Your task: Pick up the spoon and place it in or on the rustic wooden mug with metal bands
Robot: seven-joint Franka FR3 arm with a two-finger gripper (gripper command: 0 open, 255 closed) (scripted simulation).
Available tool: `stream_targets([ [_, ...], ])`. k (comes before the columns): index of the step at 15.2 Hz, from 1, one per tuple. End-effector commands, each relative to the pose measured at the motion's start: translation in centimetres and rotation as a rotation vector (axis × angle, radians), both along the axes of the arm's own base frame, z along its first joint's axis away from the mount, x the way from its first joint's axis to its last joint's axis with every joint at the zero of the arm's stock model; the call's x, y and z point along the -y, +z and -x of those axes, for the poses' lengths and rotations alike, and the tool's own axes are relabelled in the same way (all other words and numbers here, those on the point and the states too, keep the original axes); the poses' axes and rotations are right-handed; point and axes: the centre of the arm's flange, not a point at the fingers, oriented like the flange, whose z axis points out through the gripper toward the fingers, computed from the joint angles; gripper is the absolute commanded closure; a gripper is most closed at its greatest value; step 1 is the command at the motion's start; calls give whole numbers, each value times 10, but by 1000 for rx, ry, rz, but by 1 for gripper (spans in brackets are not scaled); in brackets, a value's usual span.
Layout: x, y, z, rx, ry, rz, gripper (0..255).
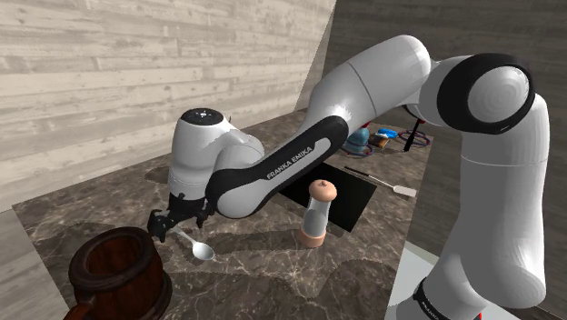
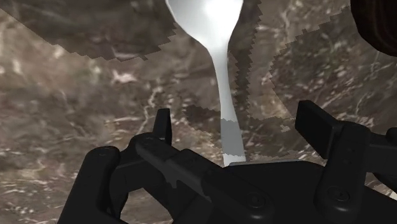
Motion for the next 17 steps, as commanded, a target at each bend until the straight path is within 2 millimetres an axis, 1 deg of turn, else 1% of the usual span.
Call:
stream_targets([
  [1,0,-1,0,0,0,0,0],
  [5,0,-1,0,0,0,0,0],
  [6,0,-1,0,0,0,0,255],
  [15,0,-1,0,0,0,0,255],
  [17,0,10,0,0,0,0,255],
])
